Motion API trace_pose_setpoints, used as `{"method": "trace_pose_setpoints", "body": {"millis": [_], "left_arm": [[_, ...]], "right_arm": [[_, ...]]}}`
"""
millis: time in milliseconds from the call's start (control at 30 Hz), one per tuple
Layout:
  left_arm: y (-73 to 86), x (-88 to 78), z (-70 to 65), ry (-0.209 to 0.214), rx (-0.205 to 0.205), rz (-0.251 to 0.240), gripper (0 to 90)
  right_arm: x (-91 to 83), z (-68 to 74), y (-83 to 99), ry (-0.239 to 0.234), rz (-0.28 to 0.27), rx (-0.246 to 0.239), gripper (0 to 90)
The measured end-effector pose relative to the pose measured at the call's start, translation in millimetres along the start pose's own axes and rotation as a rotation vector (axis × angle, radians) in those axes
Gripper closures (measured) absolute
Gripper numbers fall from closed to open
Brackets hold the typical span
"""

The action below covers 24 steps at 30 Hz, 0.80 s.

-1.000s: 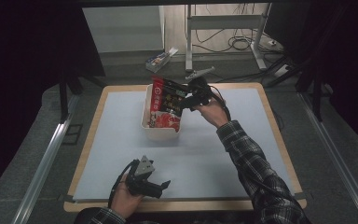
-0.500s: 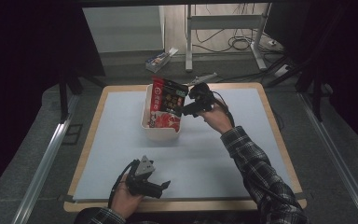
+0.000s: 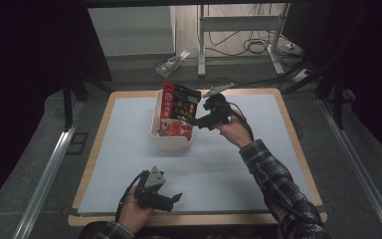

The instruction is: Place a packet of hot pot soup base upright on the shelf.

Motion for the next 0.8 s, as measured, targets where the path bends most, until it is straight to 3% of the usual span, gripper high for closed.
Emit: {"method": "trace_pose_setpoints", "body": {"millis": [800], "left_arm": [[1.0,1.0,-0.5,0.001,0.011,0.010,4.0]], "right_arm": [[-28.5,8.4,18.5,0.005,-0.018,-0.021,2.9]]}}
Point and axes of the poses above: each handheld gripper's, and its own axes: x roughly forward along the jaws, y roughly out of its underside, z roughly to its left, the point moved 9 cm from there along x, roughly forward along the jaws, and after that the axes turned 6 degrees about -z, right-handed, at the moved point
